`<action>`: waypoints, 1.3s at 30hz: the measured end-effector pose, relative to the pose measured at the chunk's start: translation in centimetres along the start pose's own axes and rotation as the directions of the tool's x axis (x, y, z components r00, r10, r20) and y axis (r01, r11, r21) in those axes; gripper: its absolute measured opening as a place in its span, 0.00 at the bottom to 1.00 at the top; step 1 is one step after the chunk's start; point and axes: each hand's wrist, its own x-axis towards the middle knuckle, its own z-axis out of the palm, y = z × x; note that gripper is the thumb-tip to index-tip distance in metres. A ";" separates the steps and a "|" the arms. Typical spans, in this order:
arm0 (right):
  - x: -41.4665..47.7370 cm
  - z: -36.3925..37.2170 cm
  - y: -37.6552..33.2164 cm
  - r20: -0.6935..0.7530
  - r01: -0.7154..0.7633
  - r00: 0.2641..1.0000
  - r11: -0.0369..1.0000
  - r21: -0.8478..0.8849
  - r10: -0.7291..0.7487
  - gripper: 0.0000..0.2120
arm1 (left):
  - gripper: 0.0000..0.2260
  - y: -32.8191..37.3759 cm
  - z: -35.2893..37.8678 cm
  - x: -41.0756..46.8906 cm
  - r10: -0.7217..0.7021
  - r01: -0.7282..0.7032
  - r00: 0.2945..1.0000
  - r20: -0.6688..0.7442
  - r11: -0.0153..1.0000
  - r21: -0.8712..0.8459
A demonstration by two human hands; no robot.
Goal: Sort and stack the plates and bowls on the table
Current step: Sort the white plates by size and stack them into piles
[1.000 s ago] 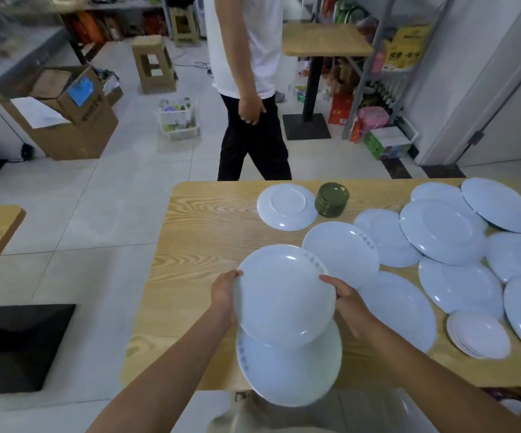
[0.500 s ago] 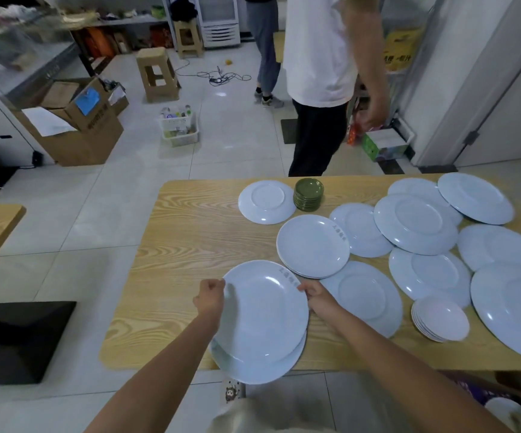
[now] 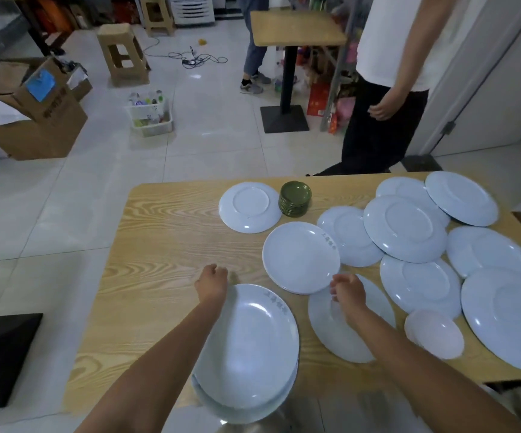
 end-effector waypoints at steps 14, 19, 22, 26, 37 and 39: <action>6.0 0.8 -1.8 0.014 0.013 1.000 0.955 -0.295 -0.009 0.13 | 0.07 4.7 9.1 5.4 -0.017 -0.060 0.931 0.365 0.978 0.198; 6.6 0.9 -1.6 0.012 0.000 1.000 0.951 -0.308 0.003 0.11 | 0.12 4.3 9.2 5.9 -0.029 -0.041 0.940 0.341 0.980 0.197; 7.0 0.9 -1.6 0.003 -0.005 1.000 0.943 -0.334 0.006 0.10 | 0.11 4.3 9.1 6.2 -0.045 -0.015 0.947 0.319 0.983 0.183; 7.4 1.1 -1.6 -0.015 -0.009 1.000 0.917 -0.400 0.004 0.09 | 0.08 4.4 9.0 6.7 -0.044 -0.014 0.951 0.307 0.983 0.183; 8.1 -3.6 -4.4 -0.173 0.003 0.974 0.771 -0.637 -0.146 0.10 | 0.15 6.1 10.5 5.6 0.087 -0.158 0.974 0.211 0.923 0.351; 8.8 -5.6 -4.8 -0.220 -0.006 0.960 0.775 -0.632 -0.172 0.12 | 0.16 6.7 11.5 4.8 0.162 -0.222 0.969 0.185 0.898 0.379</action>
